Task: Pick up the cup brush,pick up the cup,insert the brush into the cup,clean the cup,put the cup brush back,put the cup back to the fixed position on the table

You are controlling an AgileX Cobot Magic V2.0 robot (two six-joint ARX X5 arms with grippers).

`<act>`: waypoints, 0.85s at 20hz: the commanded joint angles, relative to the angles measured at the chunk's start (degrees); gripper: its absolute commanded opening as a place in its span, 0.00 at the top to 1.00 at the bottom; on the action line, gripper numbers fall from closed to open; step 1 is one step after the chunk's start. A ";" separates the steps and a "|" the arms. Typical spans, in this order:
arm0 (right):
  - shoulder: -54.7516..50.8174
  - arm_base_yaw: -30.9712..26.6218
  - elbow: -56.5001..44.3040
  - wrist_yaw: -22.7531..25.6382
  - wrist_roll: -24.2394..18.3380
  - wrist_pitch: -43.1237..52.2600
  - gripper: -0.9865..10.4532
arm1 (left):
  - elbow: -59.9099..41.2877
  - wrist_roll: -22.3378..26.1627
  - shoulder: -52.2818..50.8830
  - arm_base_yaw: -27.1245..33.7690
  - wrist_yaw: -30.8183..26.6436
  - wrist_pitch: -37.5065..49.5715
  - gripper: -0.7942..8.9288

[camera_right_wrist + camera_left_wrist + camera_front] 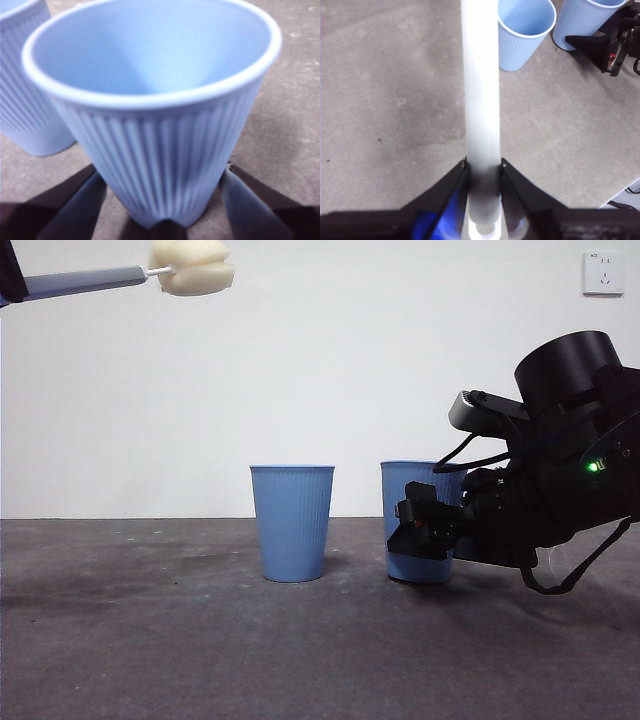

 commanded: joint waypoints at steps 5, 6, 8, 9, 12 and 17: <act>0.48 0.09 0.13 -4.90 1.22 -1.70 0.92 | -0.24 3.52 -0.02 -0.07 0.15 -1.68 0.93; -0.13 0.09 0.13 -5.18 2.25 -3.41 0.92 | -0.24 4.15 0.02 -0.07 0.13 -2.14 0.93; -3.43 0.09 0.13 -5.20 1.95 -10.99 0.92 | -0.24 6.62 0.04 -0.07 0.13 -2.97 0.93; -6.23 0.13 0.15 -5.20 1.03 -16.11 0.92 | -0.24 6.97 0.04 -0.07 0.02 -3.37 0.93; -18.34 1.05 0.81 -5.16 -4.24 -35.34 0.92 | -0.24 9.29 0.35 -0.09 -0.44 -4.79 0.93; -35.26 5.01 10.58 -2.75 -14.71 -75.67 0.93 | -0.24 11.98 0.79 -2.36 -0.44 -8.52 0.93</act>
